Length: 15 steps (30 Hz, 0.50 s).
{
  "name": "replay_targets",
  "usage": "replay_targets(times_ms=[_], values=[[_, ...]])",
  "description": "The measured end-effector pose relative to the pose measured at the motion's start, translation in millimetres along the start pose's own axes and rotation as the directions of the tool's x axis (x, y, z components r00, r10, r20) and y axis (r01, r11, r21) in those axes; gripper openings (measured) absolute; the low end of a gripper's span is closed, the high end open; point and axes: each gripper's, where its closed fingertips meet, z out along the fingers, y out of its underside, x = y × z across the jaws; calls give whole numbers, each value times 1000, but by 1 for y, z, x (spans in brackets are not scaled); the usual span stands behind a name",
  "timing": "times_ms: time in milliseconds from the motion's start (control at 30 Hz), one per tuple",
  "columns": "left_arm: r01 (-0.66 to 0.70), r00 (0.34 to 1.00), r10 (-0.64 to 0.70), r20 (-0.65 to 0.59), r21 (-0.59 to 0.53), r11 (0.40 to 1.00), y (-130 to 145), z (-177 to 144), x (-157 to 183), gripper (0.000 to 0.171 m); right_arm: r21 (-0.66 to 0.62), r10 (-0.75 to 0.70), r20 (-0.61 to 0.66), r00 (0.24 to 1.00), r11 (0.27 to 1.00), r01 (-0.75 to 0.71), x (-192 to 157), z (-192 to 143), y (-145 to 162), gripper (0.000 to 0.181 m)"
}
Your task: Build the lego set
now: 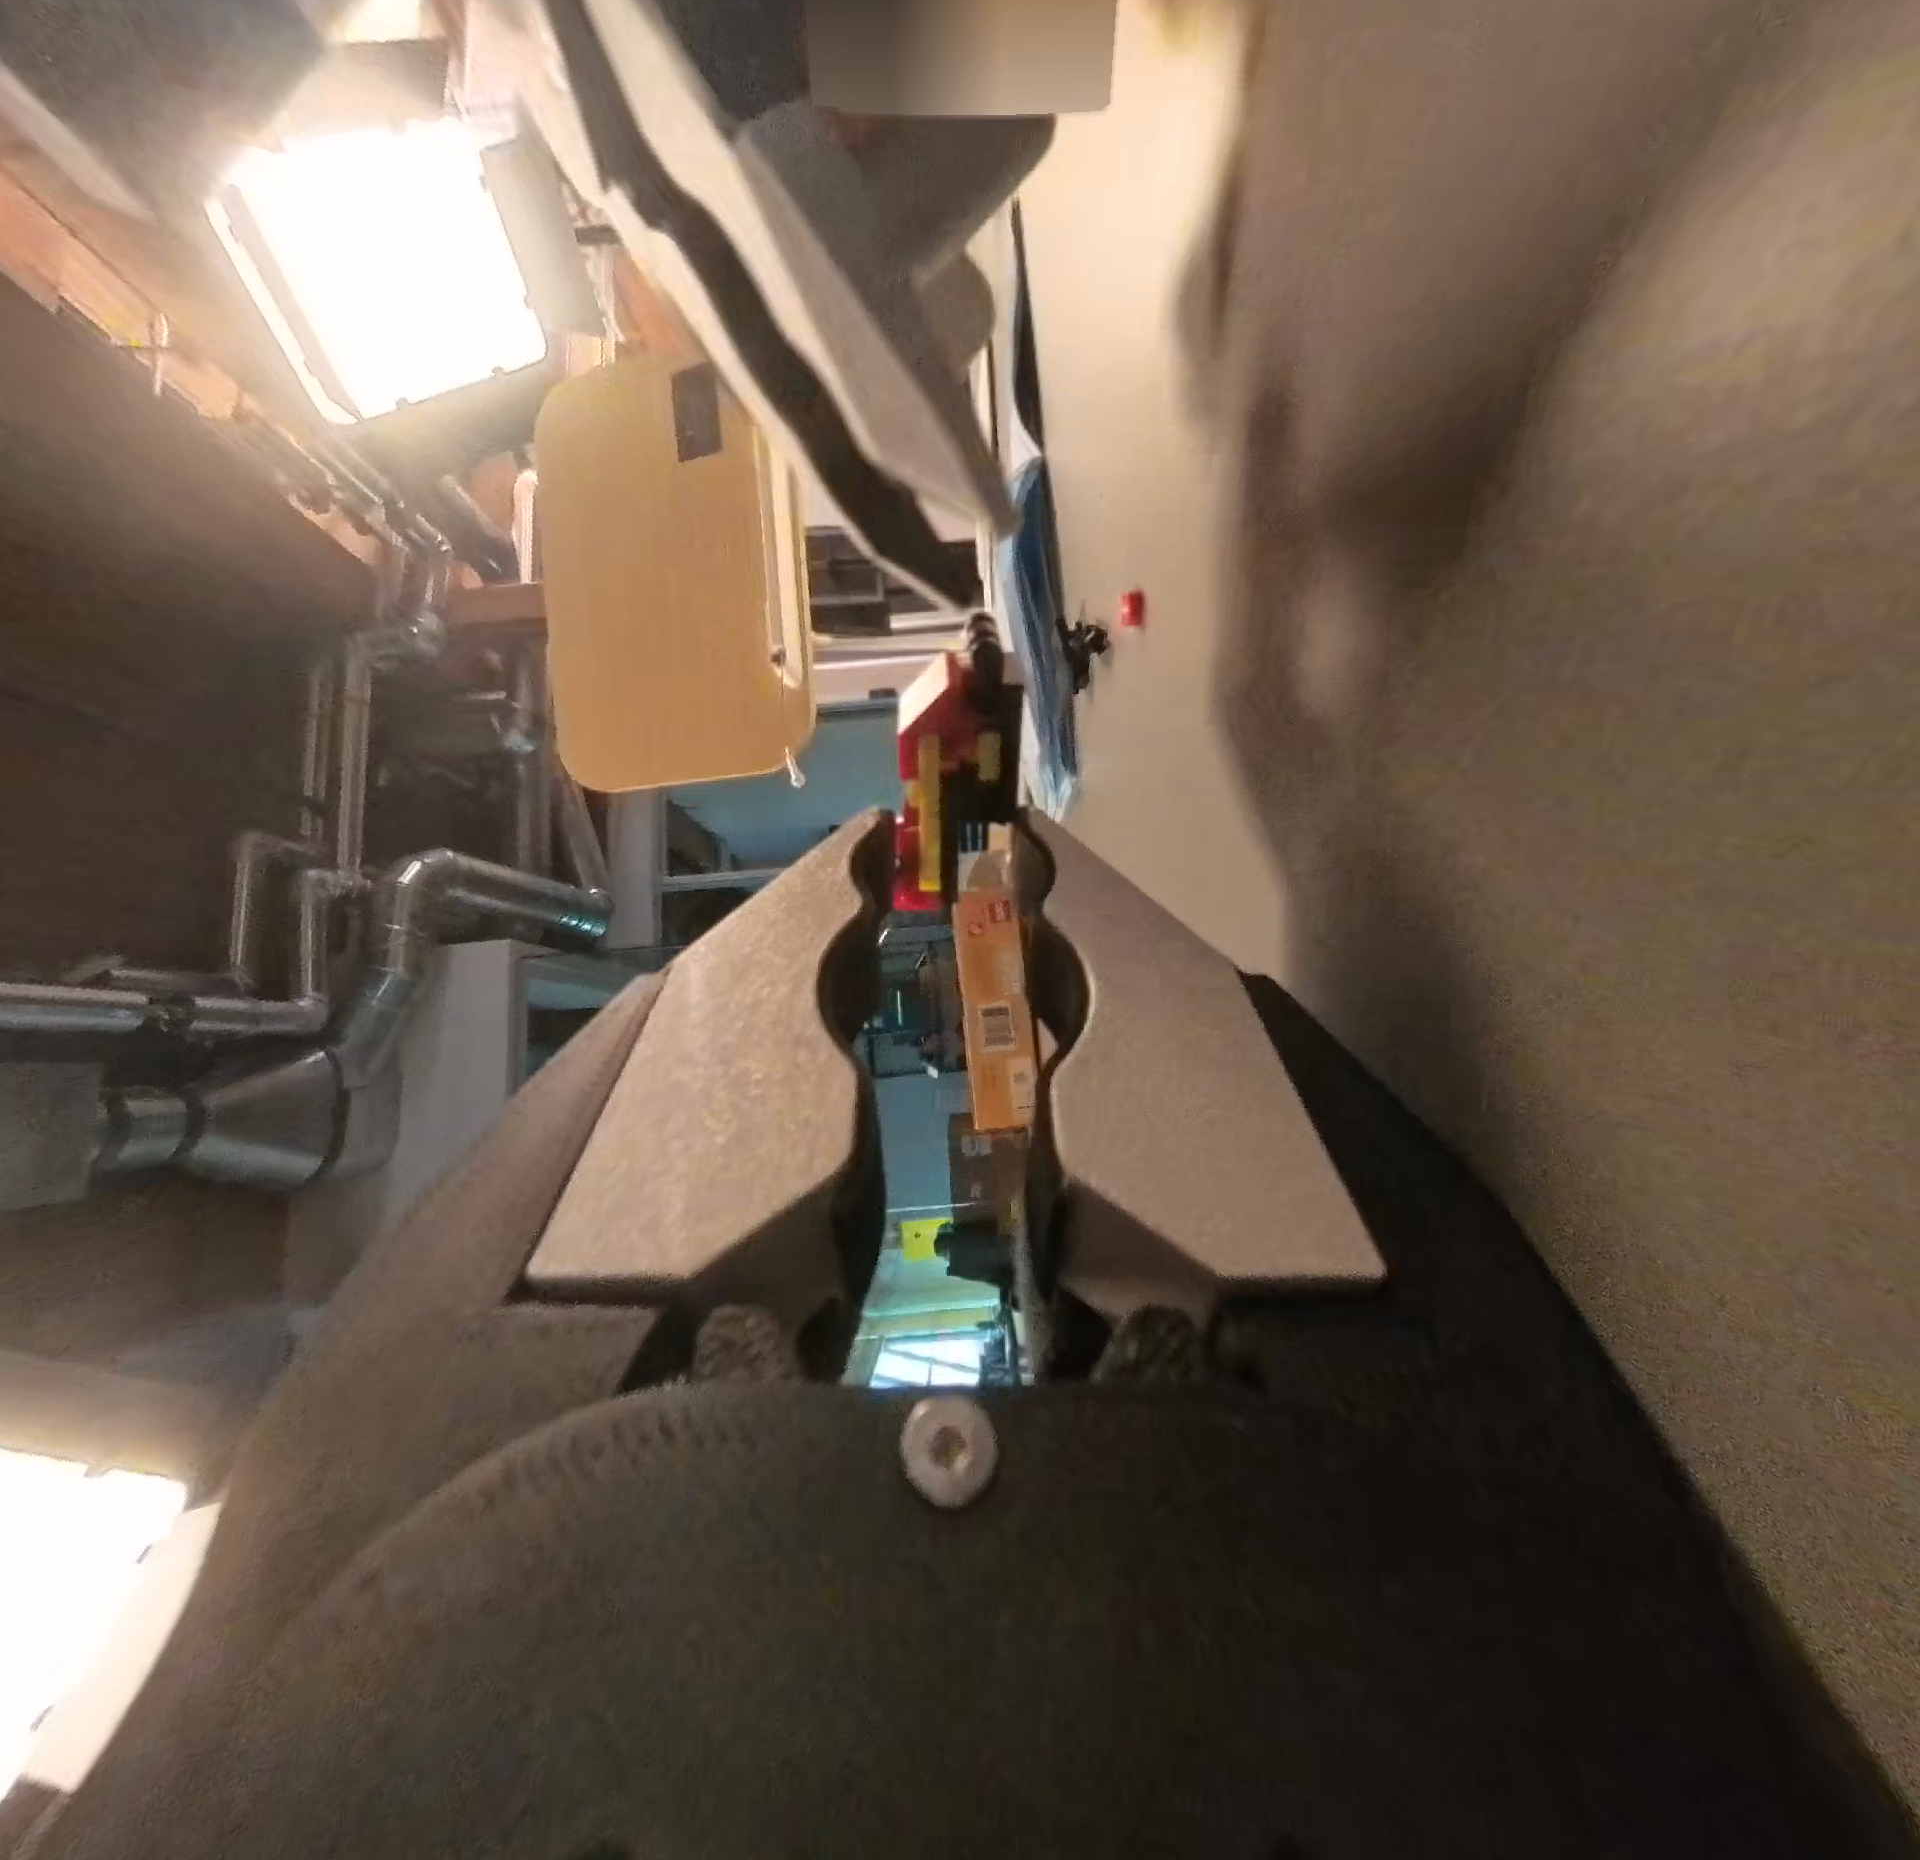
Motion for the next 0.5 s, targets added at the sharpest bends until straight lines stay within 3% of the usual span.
replay_targets(times_ms=[67, 133, 300, 500], values=[[18, 1000, -18, -17, 27, 999, 2, 0, 2, 21, -17, -26, 152, 988, 999, 29, -3, 5, 11, 29], [32, 999, -30, -30, 56, 998, 2, 0, 4, 21, -61, -62, 205, 977, 995, 76, 5, 10, 20, 27], [39, 999, -34, -41, 116, 992, -3, 1, 5, 21, 37, -324, 377, 868, 942, 335, -3, 15, 21, 24], [45, 998, -37, -49, 163, 986, -6, 3, 6, 21, 28, -284, 546, 788, 946, 322, 4, 18, 26, 27]])
